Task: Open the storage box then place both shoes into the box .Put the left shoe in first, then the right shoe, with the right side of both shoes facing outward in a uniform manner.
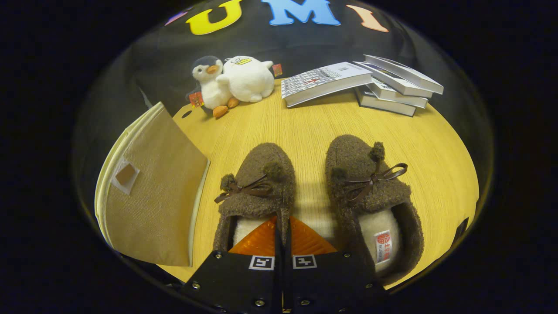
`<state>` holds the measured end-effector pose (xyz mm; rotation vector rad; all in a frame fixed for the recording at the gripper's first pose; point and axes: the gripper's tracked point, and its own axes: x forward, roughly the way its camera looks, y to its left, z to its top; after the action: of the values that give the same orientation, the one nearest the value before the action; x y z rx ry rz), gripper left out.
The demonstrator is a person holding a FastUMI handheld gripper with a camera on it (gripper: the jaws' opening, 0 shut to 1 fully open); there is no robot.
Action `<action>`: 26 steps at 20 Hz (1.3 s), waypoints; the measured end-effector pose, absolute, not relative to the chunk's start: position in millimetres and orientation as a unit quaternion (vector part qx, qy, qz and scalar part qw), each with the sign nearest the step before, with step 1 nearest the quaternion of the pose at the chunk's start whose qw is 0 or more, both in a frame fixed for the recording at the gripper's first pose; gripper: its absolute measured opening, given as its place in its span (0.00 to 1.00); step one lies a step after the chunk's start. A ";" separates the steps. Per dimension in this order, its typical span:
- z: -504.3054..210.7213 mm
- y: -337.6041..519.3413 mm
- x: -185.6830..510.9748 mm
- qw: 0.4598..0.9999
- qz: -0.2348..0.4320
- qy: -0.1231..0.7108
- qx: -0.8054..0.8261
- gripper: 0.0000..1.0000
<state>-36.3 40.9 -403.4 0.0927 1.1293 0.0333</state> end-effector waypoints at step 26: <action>-258.0 262.2 -4.4 0.855 0.080 0.454 0.236 0.01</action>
<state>-4.4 262.2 -258.0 0.4953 0.9552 0.1681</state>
